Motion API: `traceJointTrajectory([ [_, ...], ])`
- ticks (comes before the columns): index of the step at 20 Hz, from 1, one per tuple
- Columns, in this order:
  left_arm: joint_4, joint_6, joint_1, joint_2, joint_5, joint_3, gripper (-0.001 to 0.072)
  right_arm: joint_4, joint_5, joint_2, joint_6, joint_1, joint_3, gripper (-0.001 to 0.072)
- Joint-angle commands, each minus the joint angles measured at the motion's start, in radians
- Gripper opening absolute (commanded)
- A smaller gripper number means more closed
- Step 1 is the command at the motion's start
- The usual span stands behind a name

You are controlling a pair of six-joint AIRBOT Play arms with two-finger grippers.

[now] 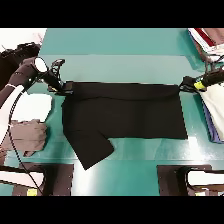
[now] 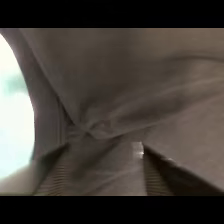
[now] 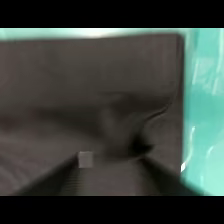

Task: Fold the shirts.

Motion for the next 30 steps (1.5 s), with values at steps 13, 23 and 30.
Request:
traceJointTrajectory([
  [13, -0.089, -0.138, 0.0, 0.751, -0.126, -0.766, 0.0544, 0.055, 0.05, 0.327, 0.001, -0.031, -0.029, 0.0452],
  [23, -0.277, -0.15, 0.0, 0.77, 0.093, -0.989, 0.0544, 0.056, 0.081, 0.335, 0.002, -0.016, -0.029, 0.0452],
  [30, -0.379, -0.103, 0.0, 0.77, 0.154, -1.004, 0.0169, 0.055, 0.116, 0.336, 0.002, -0.023, -0.029, 0.045],
])
